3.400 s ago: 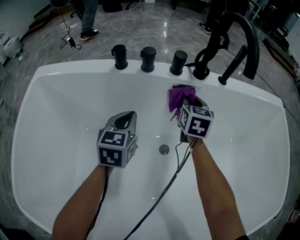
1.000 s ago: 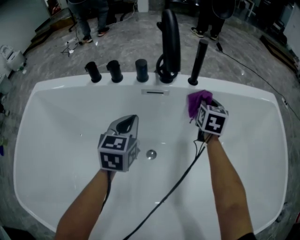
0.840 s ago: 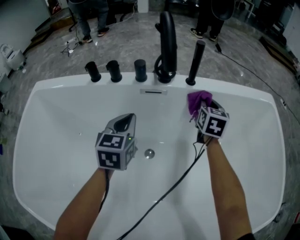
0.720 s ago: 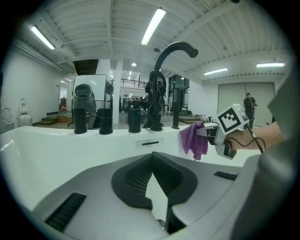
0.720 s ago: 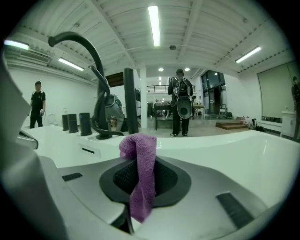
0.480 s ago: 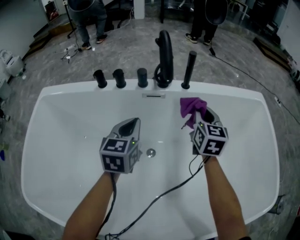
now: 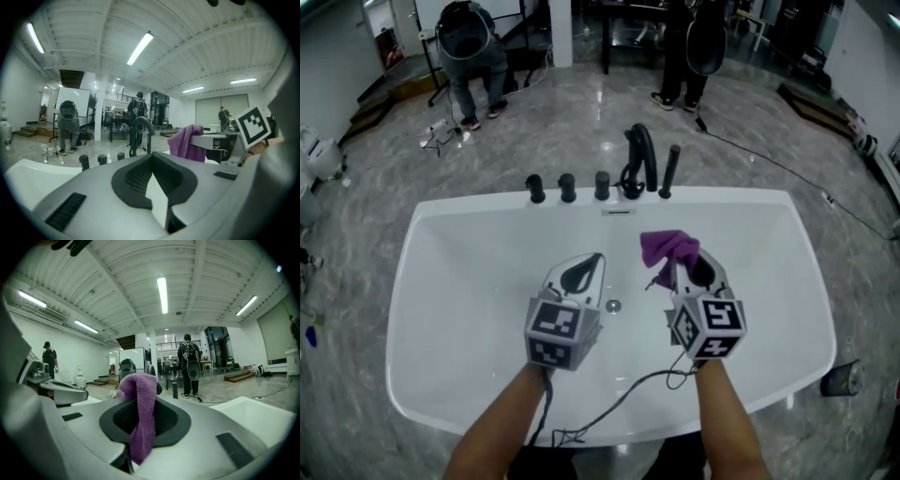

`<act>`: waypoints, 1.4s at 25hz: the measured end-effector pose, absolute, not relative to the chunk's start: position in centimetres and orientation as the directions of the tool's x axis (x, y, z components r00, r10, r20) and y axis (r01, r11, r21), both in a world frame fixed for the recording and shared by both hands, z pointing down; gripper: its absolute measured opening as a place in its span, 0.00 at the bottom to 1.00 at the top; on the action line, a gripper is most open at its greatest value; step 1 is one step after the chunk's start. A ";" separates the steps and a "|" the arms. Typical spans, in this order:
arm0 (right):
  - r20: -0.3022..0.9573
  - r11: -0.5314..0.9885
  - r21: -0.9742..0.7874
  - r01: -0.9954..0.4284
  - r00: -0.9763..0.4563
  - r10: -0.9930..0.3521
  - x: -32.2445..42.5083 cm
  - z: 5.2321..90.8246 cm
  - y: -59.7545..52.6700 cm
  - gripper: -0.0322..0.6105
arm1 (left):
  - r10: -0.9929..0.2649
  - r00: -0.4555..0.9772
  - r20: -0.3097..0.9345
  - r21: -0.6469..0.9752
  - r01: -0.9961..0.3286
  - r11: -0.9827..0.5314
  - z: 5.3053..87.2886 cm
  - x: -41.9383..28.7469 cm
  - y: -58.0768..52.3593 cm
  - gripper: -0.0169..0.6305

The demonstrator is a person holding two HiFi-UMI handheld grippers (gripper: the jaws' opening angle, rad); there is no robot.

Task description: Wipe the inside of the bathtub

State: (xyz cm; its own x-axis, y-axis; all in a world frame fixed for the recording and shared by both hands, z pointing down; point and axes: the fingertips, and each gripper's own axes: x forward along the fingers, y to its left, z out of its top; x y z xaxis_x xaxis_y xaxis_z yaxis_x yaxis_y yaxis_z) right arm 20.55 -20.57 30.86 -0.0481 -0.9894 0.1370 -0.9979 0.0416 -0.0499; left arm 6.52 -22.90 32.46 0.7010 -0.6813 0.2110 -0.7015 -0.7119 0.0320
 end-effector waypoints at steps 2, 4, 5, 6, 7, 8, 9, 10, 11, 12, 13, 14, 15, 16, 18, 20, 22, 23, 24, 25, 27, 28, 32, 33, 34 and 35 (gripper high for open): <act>0.114 0.046 -0.027 -0.999 -0.049 -0.992 17.9 27.8 -18.3 0.14 | -0.663 0.724 0.193 0.003 -0.676 -0.737 29.7 5.3 -21.2 0.04; 0.091 0.054 -0.026 -0.998 -0.056 -0.994 15.1 24.7 -16.0 0.14 | -0.643 0.744 0.184 -0.024 -0.650 -0.759 26.8 4.0 -19.0 0.04; 0.078 0.059 -0.031 -0.998 -0.061 -0.995 13.8 23.2 -14.8 0.14 | -0.635 0.752 0.177 -0.037 -0.640 -0.768 25.2 3.4 -17.9 0.04; 0.066 0.065 -0.036 -0.997 -0.067 -0.996 12.6 21.7 -13.8 0.14 | -0.631 0.758 0.168 -0.049 -0.633 -0.773 23.8 2.9 -16.8 0.04; 0.055 0.074 -0.038 -0.997 -0.076 -0.996 11.4 20.3 -12.7 0.14 | -0.630 0.760 0.157 -0.057 -0.630 -0.774 22.4 2.4 -15.7 0.04; 0.043 0.086 -0.039 -0.996 -0.087 -0.995 10.4 19.0 -11.7 0.14 | -0.633 0.761 0.142 -0.061 -0.632 -0.773 21.1 1.9 -14.7 0.04; 0.031 0.099 -0.040 -0.994 -0.101 -0.994 9.4 17.6 -10.6 0.14 | -0.640 0.758 0.124 -0.059 -0.638 -0.768 19.7 1.4 -13.6 0.04; 0.019 0.114 -0.041 -0.993 -0.114 -0.993 8.7 16.2 -9.3 0.14 | -0.648 0.754 0.107 -0.055 -0.646 -0.761 18.3 1.0 -12.5 0.04; 0.008 0.126 -0.042 -0.991 -0.126 -0.992 8.1 14.8 -7.9 0.14 | -0.655 0.750 0.096 -0.049 -0.654 -0.755 17.0 0.5 -11.3 0.04; 0.000 0.135 -0.040 -0.990 -0.135 -0.991 7.6 13.5 -6.4 0.14 | -0.663 0.744 0.086 -0.041 -0.662 -0.748 15.7 0.1 -9.9 0.04; -0.007 0.145 -0.037 -0.989 -0.145 -0.989 7.3 12.2 -4.8 0.14 | -0.671 0.738 0.077 -0.032 -0.671 -0.741 14.4 -0.2 -8.5 0.04; -0.014 0.158 -0.034 -0.987 -0.158 -0.987 7.1 11.1 -3.2 0.14 | -0.678 0.731 0.073 -0.022 -0.679 -0.734 13.3 -0.5 -7.0 0.04; -0.023 0.175 -0.034 -0.984 -0.174 -0.984 7.0 10.2 -1.6 0.14 | -0.686 0.724 0.072 -0.011 -0.687 -0.727 12.3 -0.6 -5.3 0.04; -0.034 0.194 -0.037 -0.980 -0.193 -0.981 7.0 9.4 0.0 0.14 | -0.694 0.716 0.070 0.000 -0.696 -0.718 11.5 -0.8 -3.7 0.04; -0.052 0.227 -0.045 -0.973 -0.225 -0.973 7.1 7.8 3.1 0.14 | -0.713 0.698 0.064 0.017 -0.715 -0.699 10.2 -1.0 -0.3 0.04; -0.069 0.249 -0.050 -0.967 -0.246 -0.967 7.5 5.9 6.0 0.14 | -0.736 0.674 0.065 0.026 -0.738 -0.674 8.5 -1.2 2.8 0.04; -0.082 0.259 -0.052 -0.965 -0.254 -0.964 7.9 4.0 8.8 0.15 | -0.757 0.650 0.064 0.028 -0.760 -0.649 6.6 -1.5 5.8 0.04; -0.087 0.264 -0.052 -0.963 -0.259 -0.962 8.0 3.3 10.2 0.15 | -0.767 0.639 0.059 0.029 -0.769 -0.638 5.7 -1.7 7.2 0.04; -0.092 0.273 -0.052 -0.961 -0.268 -0.959 8.2 2.7 11.5 0.15 | -0.776 0.628 0.053 0.028 -0.778 -0.628 5.1 -1.8 8.5 0.04; -0.097 0.284 -0.052 -0.957 -0.278 -0.956 8.3 2.4 12.8 0.15 | -0.783 0.620 0.048 0.026 -0.785 -0.619 4.6 -1.9 9.9 0.04; -0.105 0.296 -0.057 -0.953 -0.289 -0.951 8.6 1.8 15.2 0.15 | -0.790 0.611 0.044 0.021 -0.791 -0.611 3.8 -1.9 12.4 0.04; -0.107 0.302 -0.059 -0.951 -0.295 -0.949 8.8 1.4 16.3 0.15 | -0.790 0.611 0.044 0.020 -0.791 -0.611 3.4 -1.7 13.6 0.04; -0.110 0.344 -0.074 -0.936 -0.336 -0.936 9.3 -0.4 19.9 0.15 | -0.777 0.629 0.041 0.037 -0.778 -0.628 1.5 -0.8 17.0 0.04; -0.111 0.346 -0.078 -0.935 -0.337 -0.935 9.3 -0.7 20.5 0.15 | -0.772 0.634 0.038 0.037 -0.773 -0.633 1.1 -0.8 17.5 0.04; -0.112 0.344 -0.080 -0.936 -0.334 -0.936 9.3 -0.9 21.0 0.15 | -0.767 0.640 0.035 0.034 -0.768 -0.639 0.8 -0.7 17.9 0.04; -0.115 0.340 -0.080 -0.937 -0.330 -0.937 9.3 -1.2 21.3 0.15 | -0.762 0.647 0.031 0.029 -0.763 -0.646 0.5 -0.6 18.2 0.04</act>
